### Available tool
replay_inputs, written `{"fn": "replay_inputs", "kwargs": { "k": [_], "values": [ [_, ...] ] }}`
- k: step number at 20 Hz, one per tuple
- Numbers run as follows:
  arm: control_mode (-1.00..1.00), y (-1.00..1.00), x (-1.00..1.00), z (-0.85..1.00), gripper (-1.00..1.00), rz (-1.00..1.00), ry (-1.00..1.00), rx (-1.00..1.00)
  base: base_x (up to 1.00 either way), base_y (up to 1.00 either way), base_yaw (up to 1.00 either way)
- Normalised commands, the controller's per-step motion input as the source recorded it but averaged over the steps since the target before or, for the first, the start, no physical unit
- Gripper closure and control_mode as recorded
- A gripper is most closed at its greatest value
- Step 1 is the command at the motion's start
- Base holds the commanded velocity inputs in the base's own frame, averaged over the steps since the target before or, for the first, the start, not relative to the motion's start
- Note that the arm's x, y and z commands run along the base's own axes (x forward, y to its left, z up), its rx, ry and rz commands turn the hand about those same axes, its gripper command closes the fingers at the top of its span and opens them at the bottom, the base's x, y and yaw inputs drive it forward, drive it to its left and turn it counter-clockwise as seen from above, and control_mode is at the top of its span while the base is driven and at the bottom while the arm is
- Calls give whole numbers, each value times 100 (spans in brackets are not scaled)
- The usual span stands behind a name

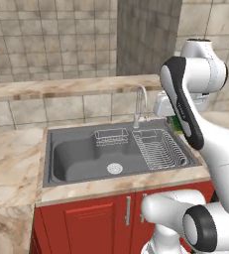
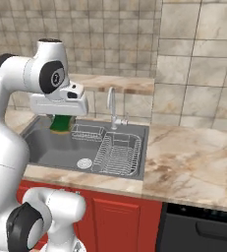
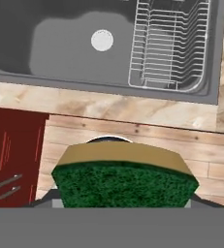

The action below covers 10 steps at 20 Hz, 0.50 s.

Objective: Pick up the sponge and sponge from the sink, and place them back in the cabinet, and close the cabinet door.

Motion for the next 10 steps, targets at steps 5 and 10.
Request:
{"fn": "replay_inputs", "kwargs": {
  "k": [5, 10],
  "values": [
    [100, 0, 0, 0, 100, 0, 0, 0, -34, -75, -2],
    [100, 0, 0, 0, 100, 0, 0, 0, -24, -89, 0]
  ]
}}
